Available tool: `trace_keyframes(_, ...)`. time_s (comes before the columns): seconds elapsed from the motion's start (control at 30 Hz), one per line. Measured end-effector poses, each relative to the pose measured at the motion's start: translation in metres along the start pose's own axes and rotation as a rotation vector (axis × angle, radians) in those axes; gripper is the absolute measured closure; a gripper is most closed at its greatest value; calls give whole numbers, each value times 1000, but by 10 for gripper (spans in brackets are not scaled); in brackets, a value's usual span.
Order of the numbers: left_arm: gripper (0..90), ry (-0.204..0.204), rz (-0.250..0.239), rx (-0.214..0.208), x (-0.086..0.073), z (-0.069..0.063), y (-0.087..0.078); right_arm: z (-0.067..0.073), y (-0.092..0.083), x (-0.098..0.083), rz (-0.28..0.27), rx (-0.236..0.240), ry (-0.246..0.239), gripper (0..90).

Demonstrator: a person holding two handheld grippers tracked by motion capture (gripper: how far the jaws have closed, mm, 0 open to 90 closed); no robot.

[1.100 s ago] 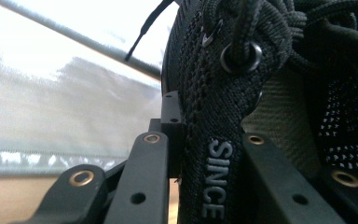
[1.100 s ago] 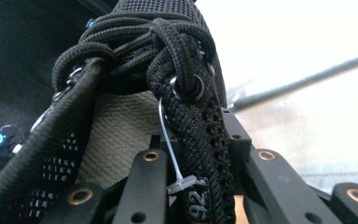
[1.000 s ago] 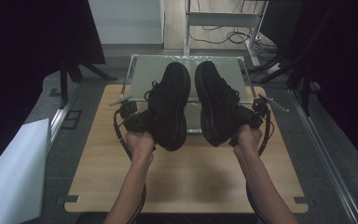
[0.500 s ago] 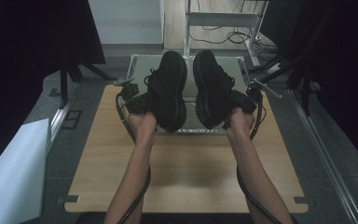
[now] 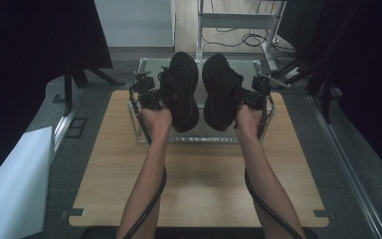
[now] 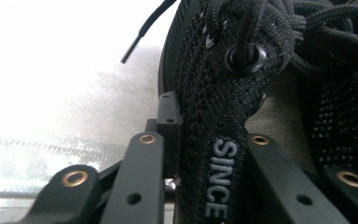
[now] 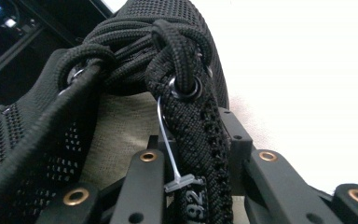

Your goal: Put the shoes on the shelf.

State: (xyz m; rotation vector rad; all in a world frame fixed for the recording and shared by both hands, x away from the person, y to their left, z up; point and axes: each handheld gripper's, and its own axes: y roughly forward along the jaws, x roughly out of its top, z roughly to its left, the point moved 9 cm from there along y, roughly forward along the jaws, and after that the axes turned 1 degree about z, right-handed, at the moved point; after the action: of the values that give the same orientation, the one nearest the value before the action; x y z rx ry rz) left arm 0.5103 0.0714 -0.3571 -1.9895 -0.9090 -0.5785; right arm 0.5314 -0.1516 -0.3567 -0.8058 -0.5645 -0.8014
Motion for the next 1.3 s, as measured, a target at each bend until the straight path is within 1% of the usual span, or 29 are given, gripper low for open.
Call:
trace_keyframes(0.07, 714, 19, 4, 12, 0, -3, 2, 4, 1, 1, 5, -13, -25, 716)
trace_keyframes(0.1, 678, 25, 6, 13, 0, -5, 2, 8, 3, 1, 4, -22, -52, 676)
trace_keyframes(0.13, 678, 32, 6, 10, 0, -7, 3, 8, 3, 1, 4, -22, -52, 676)
trace_keyframes(0.17, 661, 39, 6, 16, 1, -8, 2, 10, 4, 1, 5, -18, -53, 648)
trace_keyframes(0.2, 643, 44, 5, 8, 1, -9, 3, 11, 4, 1, 3, -15, -51, 619)
trace_keyframes(0.23, 616, 45, 5, -8, 0, -9, 3, 12, 5, 1, 5, -5, -44, 592)
trace_keyframes(0.27, 568, 42, 11, -24, 0, -9, 3, 12, 6, 1, 10, 6, -38, 566)
trace_keyframes(0.3, 568, 36, 14, -35, -1, -9, 3, 13, 7, 1, 20, 23, -32, 539)
trace_keyframes(0.37, 527, 37, 8, -53, -1, -9, 3, 15, 9, 0, 28, 61, -24, 499)
trace_keyframes(0.43, 481, 49, 15, -72, -1, -11, 4, 17, 9, 0, 35, 76, -36, 458)
trace_keyframes(0.47, 420, 57, 19, -84, -1, -12, 4, 20, 10, 0, 47, 95, -55, 414)
trace_keyframes(0.5, 420, 61, 23, -96, -1, -14, 4, 20, 10, 0, 47, 95, -55, 414)
trace_keyframes(0.53, 389, 63, 26, -105, -1, -15, 4, 21, 10, 0, 56, 101, -55, 394)
trace_keyframes(0.6, 352, 82, 29, -111, -1, -18, 4, 23, 10, 1, 73, 117, -59, 362)
trace_keyframes(0.63, 338, 91, 33, -106, -1, -19, 4, 24, 9, 1, 76, 128, -64, 349)
trace_keyframes(0.7, 325, 100, 36, -105, -1, -20, 4, 27, 5, 4, 72, 161, -59, 337)
trace_keyframes(0.73, 318, 107, 36, -103, 0, -20, 3, 29, 2, 6, 67, 174, -69, 343)
trace_keyframes(0.77, 314, 114, 34, -101, 1, -21, 3, 32, -1, 9, 59, 191, -74, 347)
trace_keyframes(0.8, 313, 118, 29, -107, 2, -22, 1, 35, -4, 11, 57, 203, -77, 357)
trace_keyframes(0.83, 311, 129, 23, -112, 4, -24, -1, 37, -7, 13, 48, 210, -90, 379)
trace_keyframes(0.87, 313, 139, 18, -116, 5, -26, -3, 38, -11, 15, 44, 223, -94, 378)
trace_keyframes(0.9, 335, 134, 11, -130, 7, -28, -6, 39, -14, 17, 47, 228, -99, 378)
trace_keyframes(0.93, 351, 128, 7, -141, 9, -30, -8, 38, -17, 18, 46, 232, -104, 379)
trace_keyframes(1.03, 356, 153, -3, -157, 12, -33, -17, 31, -25, 18, 45, 239, -129, 383)
trace_keyframes(1.07, 363, 164, -6, -167, 12, -33, -22, 28, -28, 17, 47, 250, -134, 383)
trace_keyframes(1.1, 373, 168, -9, -174, 13, -33, -26, 25, -31, 15, 51, 275, -149, 384)
trace_keyframes(1.13, 384, 177, -16, -181, 13, -31, -30, 23, -34, 14, 56, 280, -154, 384)
trace_keyframes(1.23, 433, 210, -38, -174, 11, -20, -45, 14, -43, 9, 63, 298, -169, 410)
trace_keyframes(1.3, 501, 229, -26, -164, 5, -8, -49, 7, -50, 3, 71, 299, -186, 462)
